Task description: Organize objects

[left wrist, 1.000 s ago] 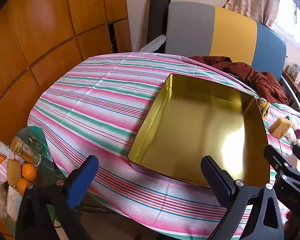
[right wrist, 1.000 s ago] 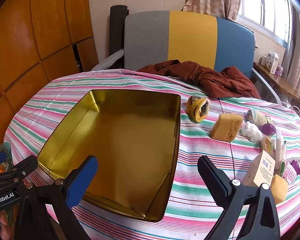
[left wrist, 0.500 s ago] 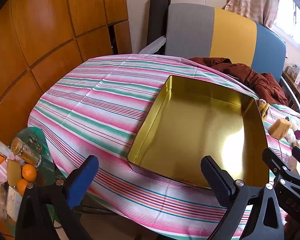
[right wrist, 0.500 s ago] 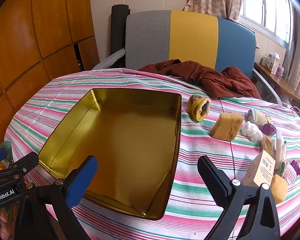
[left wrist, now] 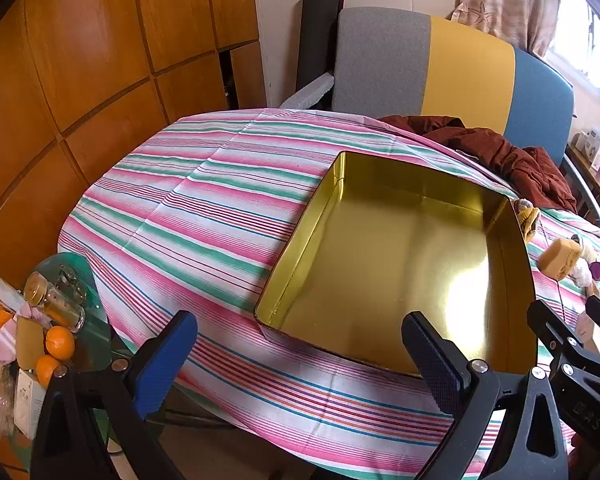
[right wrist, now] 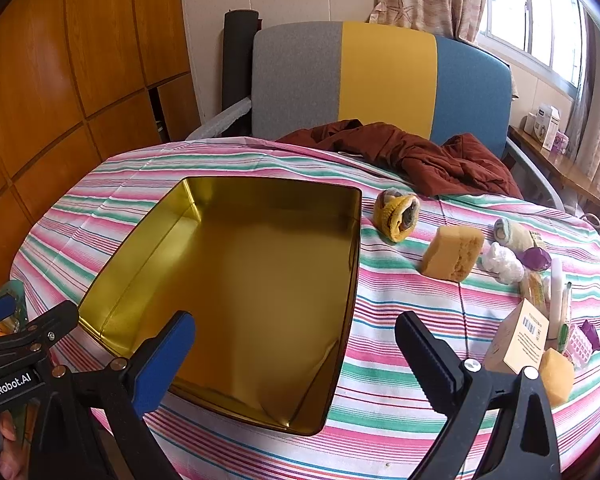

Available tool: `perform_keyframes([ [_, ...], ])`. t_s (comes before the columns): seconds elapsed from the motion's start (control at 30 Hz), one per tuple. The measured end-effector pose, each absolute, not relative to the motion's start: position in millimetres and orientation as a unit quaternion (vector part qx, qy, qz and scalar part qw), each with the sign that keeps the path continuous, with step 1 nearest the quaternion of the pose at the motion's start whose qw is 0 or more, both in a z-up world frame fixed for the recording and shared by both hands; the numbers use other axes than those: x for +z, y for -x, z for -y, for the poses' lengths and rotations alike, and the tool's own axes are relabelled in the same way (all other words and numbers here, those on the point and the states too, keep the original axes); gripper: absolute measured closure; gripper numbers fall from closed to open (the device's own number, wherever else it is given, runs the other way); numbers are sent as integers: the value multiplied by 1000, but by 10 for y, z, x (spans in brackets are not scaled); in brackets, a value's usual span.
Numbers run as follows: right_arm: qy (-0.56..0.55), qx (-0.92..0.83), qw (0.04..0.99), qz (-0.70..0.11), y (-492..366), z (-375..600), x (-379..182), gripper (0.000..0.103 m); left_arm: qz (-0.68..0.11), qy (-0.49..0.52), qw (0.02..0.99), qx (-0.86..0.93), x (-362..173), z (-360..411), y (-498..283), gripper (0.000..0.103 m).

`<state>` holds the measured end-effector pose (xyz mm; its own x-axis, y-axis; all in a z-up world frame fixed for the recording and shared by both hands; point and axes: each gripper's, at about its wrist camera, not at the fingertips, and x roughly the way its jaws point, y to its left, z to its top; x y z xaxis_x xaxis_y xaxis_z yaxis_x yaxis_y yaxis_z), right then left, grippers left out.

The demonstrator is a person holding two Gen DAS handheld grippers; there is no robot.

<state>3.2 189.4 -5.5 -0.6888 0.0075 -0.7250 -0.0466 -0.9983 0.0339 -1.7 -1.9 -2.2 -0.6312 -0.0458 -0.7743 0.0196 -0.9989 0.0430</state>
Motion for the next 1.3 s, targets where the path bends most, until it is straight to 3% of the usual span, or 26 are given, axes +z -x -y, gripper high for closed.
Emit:
perform_keyframes([
  [0.43, 387, 922, 4, -14, -93, -1955, 45, 1, 12, -409, 28, -912, -9, 3, -58, 0],
  [0.77, 347, 937, 26, 18, -350, -2541, 186, 1, -104, -440, -156, -878, -214, -204, -193, 0],
  [0.9, 342, 937, 65, -12, -564, -3097, 107, 13, -93, -459, -177, -865, -263, -441, -226, 0],
  [1.03, 340, 929, 133, -60, -795, -3745, -22, 14, -55, -466, -208, -858, -255, -711, -278, 0],
  [1.17, 356, 907, 198, -107, -995, -4350, -263, 23, -53, -487, -240, -838, -270, -1005, -344, 0],
  [1.3, 378, 891, 197, -153, -1126, -4654, -521, 27, -35, -483, -264, -834, -273, -1270, -422, 0],
])
